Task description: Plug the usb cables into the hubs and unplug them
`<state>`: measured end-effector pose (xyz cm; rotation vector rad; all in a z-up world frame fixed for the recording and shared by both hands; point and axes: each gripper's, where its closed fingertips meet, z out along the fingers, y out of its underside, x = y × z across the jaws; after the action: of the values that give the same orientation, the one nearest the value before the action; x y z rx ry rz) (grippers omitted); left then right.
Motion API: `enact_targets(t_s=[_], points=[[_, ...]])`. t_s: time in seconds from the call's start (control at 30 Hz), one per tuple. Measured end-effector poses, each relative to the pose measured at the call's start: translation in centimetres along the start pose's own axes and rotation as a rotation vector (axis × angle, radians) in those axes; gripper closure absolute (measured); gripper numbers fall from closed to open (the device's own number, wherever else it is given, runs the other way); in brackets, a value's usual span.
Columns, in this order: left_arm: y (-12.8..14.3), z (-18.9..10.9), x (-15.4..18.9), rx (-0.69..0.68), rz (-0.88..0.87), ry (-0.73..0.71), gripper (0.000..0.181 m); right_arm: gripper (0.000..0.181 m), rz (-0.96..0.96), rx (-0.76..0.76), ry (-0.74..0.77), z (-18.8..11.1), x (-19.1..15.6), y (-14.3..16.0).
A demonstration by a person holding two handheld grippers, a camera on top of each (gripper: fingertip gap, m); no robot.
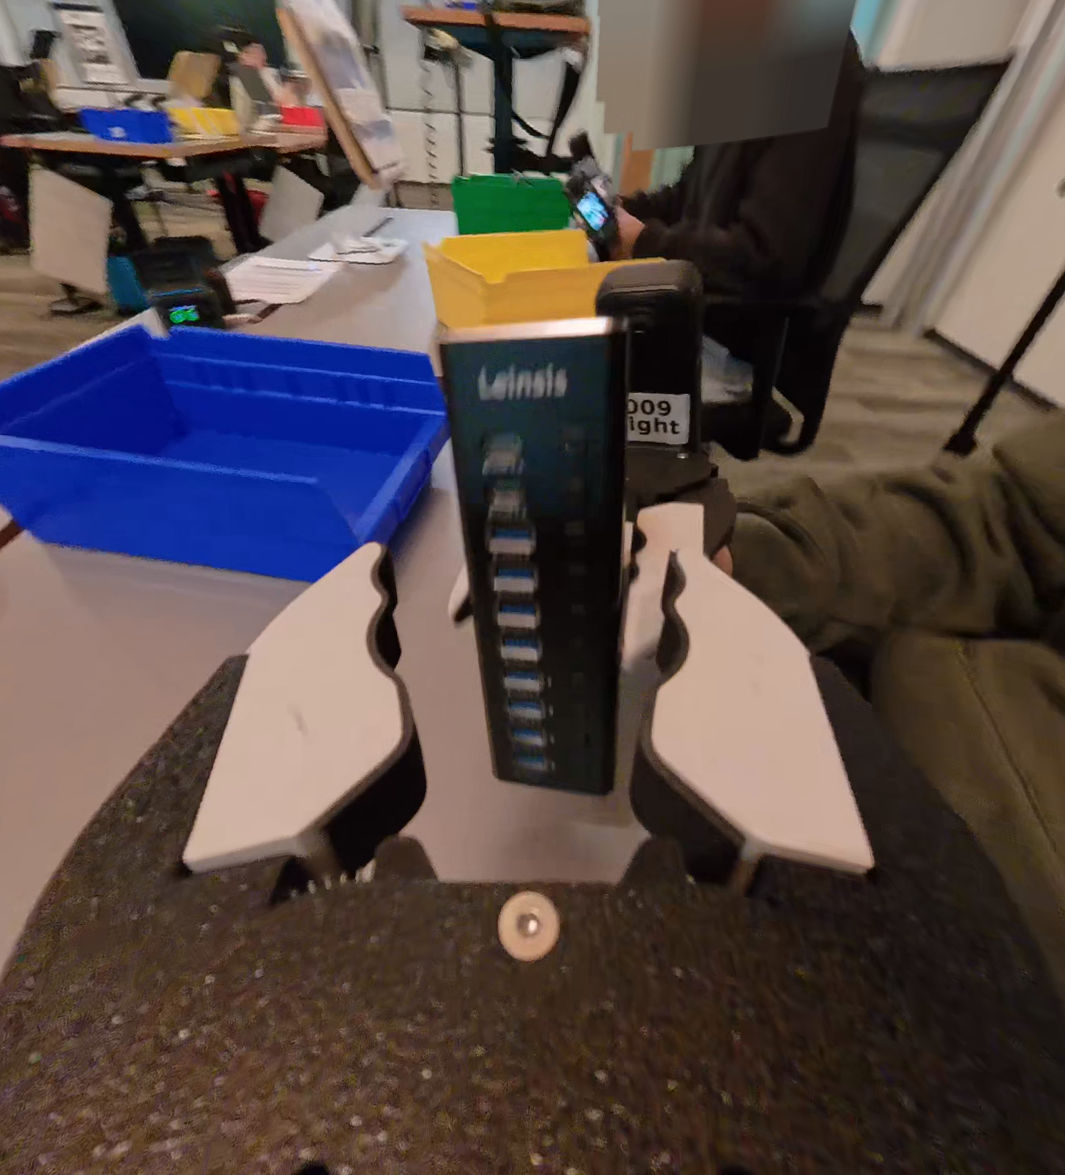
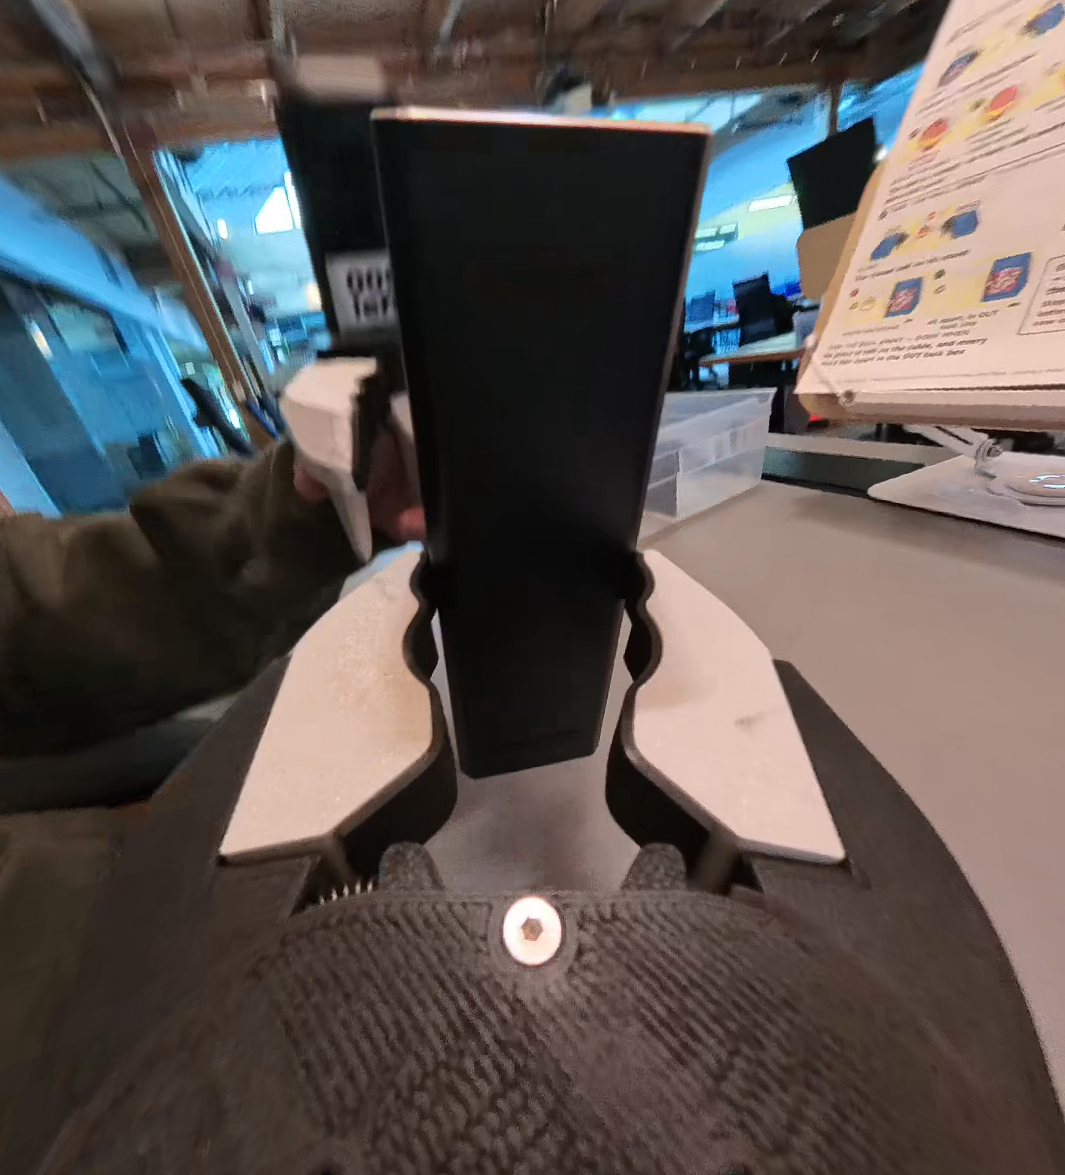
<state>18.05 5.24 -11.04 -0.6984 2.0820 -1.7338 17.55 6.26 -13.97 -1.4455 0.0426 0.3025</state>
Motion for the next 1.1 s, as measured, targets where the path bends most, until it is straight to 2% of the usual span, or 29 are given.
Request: enact_targets(t_s=[0.13,0.23,0.3,0.37,0.47,0.57,0.67,0.87,1.1], points=[[3.4,-0.2,0.6,-0.045,-0.156,-0.035,0.103,0.123,0.075,0.133,-0.025,-1.4,0.3,-2.4],[5.4,0.7,0.7,-0.177,-0.120,-0.107,0.101,0.122,0.062,0.149,-0.054,-1.3,-0.3,-3.4],[5.5,1.5,1.2,-0.220,-0.082,-0.107,0.103,0.123,0.052,0.156,-0.075,-1.0,-1.0,-3.5],[5.3,2.1,1.6,-0.247,-0.023,-0.085,0.121,0.123,0.039,0.156,-0.078,-0.8,-1.3,-3.5],[5.6,2.3,1.3,-0.281,0.022,-0.090,0.121,0.123,0.005,0.093,-0.084,-1.1,-1.2,-3.2],[5.4,2.4,2.0,-0.206,0.000,-0.010,0.122,0.124,0.035,0.051,-0.139,-2.0,-1.6,-3.0],[5.3,2.8,2.6,-0.122,-0.039,0.061,0.122,0.122,0.008,0.055,-0.121,-2.6,-1.5,-3.0],[5.8,4.0,2.6,-0.022,-0.063,0.049,0.122,0.122,0.064,0.034,-0.107,-2.2,-1.3,-2.6],[7.1,4.3,2.2,-0.094,-0.044,0.065,0.122,0.122,0.020,-0.034,-0.069,-1.9,-0.8,-1.3]])
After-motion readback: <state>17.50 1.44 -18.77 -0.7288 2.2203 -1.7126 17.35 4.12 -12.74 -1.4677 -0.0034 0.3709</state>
